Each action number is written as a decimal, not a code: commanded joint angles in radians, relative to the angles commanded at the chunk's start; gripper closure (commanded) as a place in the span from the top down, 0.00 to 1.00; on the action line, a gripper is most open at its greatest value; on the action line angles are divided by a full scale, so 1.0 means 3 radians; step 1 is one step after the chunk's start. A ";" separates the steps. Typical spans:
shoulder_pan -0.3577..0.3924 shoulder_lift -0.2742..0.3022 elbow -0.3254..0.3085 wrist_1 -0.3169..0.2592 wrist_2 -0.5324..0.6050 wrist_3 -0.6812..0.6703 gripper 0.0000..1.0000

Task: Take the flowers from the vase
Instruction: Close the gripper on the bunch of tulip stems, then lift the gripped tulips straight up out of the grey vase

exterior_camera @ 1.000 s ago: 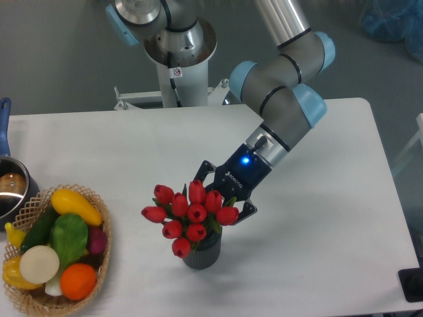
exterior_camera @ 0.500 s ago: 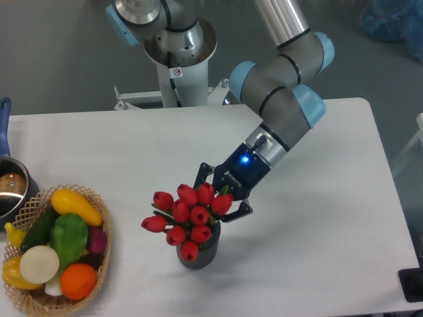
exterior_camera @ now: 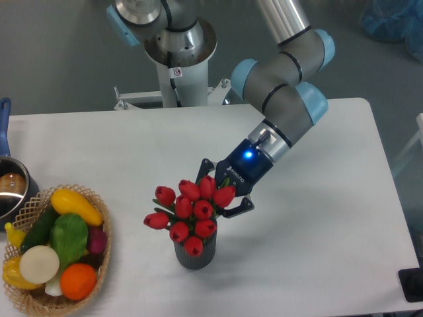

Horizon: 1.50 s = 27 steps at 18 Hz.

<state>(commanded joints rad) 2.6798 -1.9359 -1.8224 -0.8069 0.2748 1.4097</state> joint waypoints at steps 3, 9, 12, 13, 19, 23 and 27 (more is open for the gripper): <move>0.0026 0.0000 0.0000 0.0000 -0.0225 0.0030 0.33; 0.0046 0.0102 0.0000 -0.0005 -0.0307 0.0046 0.33; 0.0051 0.0163 0.0000 -0.0010 -0.0379 0.0021 0.33; 0.0046 0.0184 0.0000 -0.0010 -0.0384 0.0010 0.33; 0.0097 0.0332 0.0005 -0.0015 -0.0379 -0.0046 0.33; 0.0179 0.0434 0.0005 -0.0020 -0.0369 -0.0138 0.33; 0.0220 0.0516 0.0010 -0.0020 -0.0374 -0.0235 0.33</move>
<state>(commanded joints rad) 2.7458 -1.7810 -1.8193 -0.8130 0.1626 1.3392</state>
